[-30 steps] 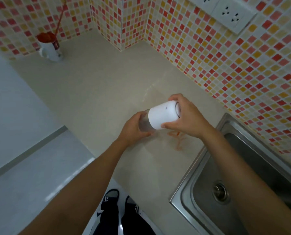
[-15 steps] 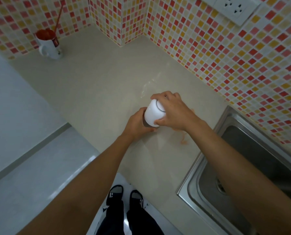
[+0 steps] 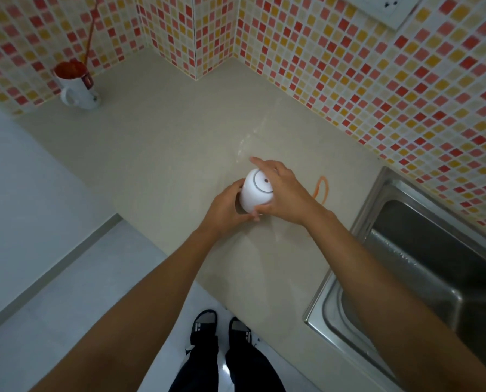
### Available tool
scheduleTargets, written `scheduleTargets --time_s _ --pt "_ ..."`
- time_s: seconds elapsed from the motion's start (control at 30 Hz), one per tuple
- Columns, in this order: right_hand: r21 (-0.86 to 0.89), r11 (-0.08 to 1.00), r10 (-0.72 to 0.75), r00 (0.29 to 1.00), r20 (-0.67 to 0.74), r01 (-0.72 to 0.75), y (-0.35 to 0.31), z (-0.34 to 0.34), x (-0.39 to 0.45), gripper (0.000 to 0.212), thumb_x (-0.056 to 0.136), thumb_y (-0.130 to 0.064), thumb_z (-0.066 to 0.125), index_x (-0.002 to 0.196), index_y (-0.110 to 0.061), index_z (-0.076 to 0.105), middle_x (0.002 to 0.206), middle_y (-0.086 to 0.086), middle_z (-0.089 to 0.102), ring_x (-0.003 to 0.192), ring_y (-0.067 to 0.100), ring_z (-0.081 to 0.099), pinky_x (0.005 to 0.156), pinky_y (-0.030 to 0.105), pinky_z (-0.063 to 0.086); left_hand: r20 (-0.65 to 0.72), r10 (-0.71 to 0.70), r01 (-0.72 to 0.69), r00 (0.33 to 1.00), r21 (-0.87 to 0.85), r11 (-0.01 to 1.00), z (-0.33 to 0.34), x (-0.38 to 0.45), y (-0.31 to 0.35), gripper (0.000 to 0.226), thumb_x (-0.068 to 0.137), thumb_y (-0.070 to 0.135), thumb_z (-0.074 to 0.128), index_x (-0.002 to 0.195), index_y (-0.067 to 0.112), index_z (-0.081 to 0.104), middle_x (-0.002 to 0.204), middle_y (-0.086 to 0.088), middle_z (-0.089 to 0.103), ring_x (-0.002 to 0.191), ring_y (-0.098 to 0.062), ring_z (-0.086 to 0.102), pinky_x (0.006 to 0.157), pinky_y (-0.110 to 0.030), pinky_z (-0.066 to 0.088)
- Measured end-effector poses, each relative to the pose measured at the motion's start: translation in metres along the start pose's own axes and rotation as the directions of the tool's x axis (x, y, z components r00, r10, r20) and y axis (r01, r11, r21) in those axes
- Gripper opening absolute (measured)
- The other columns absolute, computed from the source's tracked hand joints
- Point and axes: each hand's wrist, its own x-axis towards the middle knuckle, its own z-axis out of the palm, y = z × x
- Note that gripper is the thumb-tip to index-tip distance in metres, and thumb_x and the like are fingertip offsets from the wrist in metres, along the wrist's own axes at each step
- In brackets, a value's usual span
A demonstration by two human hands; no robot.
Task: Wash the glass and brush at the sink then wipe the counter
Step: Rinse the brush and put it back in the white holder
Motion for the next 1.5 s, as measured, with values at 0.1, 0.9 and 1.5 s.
scheduleTargets --time_s 0.1,0.9,1.5 --pt "0.288 0.947 0.156 0.987 -0.033 -0.140 0.026 0.011 -0.012 0.114 0.059 -0.021 0.087 0.149 -0.033 0.017 0.146 -0.001 0.033 0.125 0.013 0.043 0.102 0.030 0.042 0.001 -0.001 0.001 1.000 -0.020 1.000 -0.002 0.002 0.002 0.086 0.061 0.030 0.090 0.136 0.022 0.048 0.125 0.008 0.060 0.112 -0.013 0.060 0.095 -0.031 0.051" --pt "0.360 0.897 0.323 0.936 -0.139 -0.257 0.032 0.054 -0.020 0.060 0.077 -0.005 0.070 0.133 -0.014 0.050 0.116 0.005 0.068 0.103 0.019 0.066 0.092 0.030 0.050 0.124 -0.115 0.090 0.986 0.195 0.977 -0.020 0.019 0.004 0.080 0.077 -0.002 0.067 0.148 0.017 0.034 0.130 0.001 0.058 0.111 -0.013 0.059 0.084 -0.009 0.042" --pt "0.131 0.983 0.172 0.384 -0.907 -0.131 0.033 -0.229 -0.233 0.015 0.092 -0.021 0.062 0.101 -0.015 0.072 0.089 -0.003 0.073 0.076 0.004 0.063 0.069 0.015 0.048 0.026 0.789 -0.758 0.614 0.298 0.580 0.139 0.029 0.364 0.018 0.095 0.016 0.057 0.109 0.008 0.065 0.104 -0.007 0.066 0.093 -0.020 0.061 0.081 -0.037 0.053"
